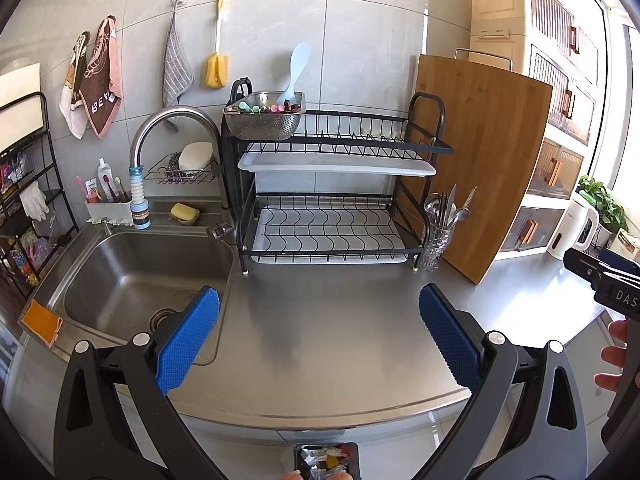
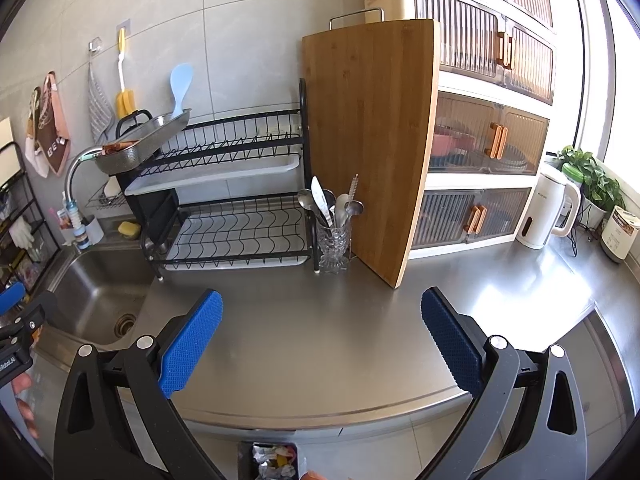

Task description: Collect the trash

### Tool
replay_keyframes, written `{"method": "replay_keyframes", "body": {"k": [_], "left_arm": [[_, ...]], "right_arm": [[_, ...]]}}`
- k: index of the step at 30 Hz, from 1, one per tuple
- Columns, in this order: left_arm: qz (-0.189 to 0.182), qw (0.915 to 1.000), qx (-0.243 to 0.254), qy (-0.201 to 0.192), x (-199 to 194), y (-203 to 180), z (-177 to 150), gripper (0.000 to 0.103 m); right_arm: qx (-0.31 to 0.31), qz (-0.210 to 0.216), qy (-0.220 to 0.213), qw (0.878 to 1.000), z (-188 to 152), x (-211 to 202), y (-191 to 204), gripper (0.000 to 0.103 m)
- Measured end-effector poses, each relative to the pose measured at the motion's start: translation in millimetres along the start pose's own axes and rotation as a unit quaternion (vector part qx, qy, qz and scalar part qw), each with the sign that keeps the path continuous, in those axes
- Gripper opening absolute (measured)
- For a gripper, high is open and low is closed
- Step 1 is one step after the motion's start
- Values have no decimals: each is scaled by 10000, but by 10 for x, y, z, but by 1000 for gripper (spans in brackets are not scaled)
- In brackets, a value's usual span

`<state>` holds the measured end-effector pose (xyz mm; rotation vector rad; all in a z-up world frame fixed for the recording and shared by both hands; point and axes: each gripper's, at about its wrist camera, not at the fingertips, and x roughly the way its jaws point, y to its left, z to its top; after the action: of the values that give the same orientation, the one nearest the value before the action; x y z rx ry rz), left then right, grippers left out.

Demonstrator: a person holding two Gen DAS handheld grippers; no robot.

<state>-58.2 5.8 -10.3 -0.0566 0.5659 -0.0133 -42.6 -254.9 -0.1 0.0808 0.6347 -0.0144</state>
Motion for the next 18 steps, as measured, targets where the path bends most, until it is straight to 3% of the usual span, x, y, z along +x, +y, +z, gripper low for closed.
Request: {"method": "replay_keyframes", "body": {"k": [18], "left_arm": [[216,9996,150,-93,21,19,9,95]], "right_arm": [[-17,70,11,10000,6,57,60,100]]}}
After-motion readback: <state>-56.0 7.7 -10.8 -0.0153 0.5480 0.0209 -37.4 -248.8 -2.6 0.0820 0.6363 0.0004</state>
